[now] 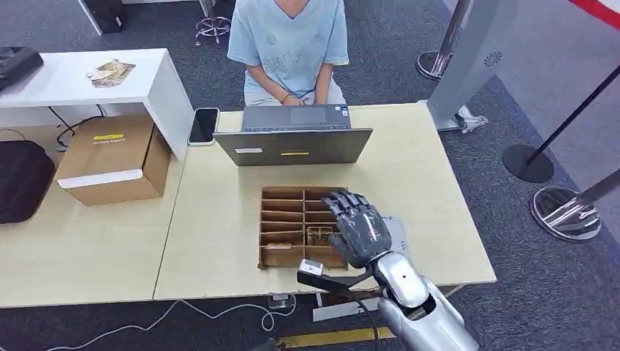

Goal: Pass the card to the sensor for recognition and then transmit it.

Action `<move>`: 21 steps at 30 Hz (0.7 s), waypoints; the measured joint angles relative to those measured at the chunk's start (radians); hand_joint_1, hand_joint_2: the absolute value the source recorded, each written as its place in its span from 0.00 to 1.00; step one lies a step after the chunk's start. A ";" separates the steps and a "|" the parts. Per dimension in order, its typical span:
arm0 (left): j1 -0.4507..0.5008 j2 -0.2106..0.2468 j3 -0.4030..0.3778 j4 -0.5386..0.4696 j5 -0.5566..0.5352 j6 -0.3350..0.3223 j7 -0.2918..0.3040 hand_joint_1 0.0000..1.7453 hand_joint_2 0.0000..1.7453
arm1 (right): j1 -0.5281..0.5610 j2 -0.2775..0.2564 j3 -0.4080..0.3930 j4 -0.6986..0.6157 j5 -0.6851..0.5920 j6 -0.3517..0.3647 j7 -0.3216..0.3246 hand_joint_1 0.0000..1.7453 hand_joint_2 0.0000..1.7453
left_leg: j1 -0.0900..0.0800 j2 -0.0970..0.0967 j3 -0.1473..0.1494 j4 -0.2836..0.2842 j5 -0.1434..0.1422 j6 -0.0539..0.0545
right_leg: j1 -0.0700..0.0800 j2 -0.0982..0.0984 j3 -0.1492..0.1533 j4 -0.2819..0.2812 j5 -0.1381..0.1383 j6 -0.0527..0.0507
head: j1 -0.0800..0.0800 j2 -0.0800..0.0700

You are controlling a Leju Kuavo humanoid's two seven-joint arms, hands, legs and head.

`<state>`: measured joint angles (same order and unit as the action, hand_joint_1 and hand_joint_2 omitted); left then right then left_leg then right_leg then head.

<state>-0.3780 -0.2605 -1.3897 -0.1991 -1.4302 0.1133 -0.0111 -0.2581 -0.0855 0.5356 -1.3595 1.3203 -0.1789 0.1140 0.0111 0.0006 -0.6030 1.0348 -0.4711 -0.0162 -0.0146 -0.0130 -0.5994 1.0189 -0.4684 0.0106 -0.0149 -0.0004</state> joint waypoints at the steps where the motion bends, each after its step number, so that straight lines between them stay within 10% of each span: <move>1: 0.000 0.000 0.000 0.000 0.000 0.000 0.000 0.00 0.00 | 0.002 0.000 -0.001 -0.007 0.003 0.000 0.003 0.31 1.00 | 0.000 0.000 0.000 0.000 0.000 0.000 | 0.000 0.000 0.000 0.000 0.000 0.000 | 0.000 0.000; 21: 0.001 0.002 0.008 0.000 0.021 0.000 0.014 0.00 0.00 | 0.026 0.003 -0.021 -0.063 -0.026 0.022 -0.024 0.47 1.00 | 0.000 0.000 0.000 0.000 0.000 0.000 | 0.000 0.000 0.000 0.000 0.000 0.000 | 0.000 0.000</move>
<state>-0.3770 -0.2590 -1.3821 -0.1991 -1.4092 0.1129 0.0027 -0.2317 -0.0820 0.5150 -1.4221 1.2940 -0.1568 0.0904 0.0111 0.0005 -0.6031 1.0348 -0.4711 -0.0163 -0.0145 -0.0131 -0.5993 1.0190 -0.4684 0.0106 -0.0149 -0.0004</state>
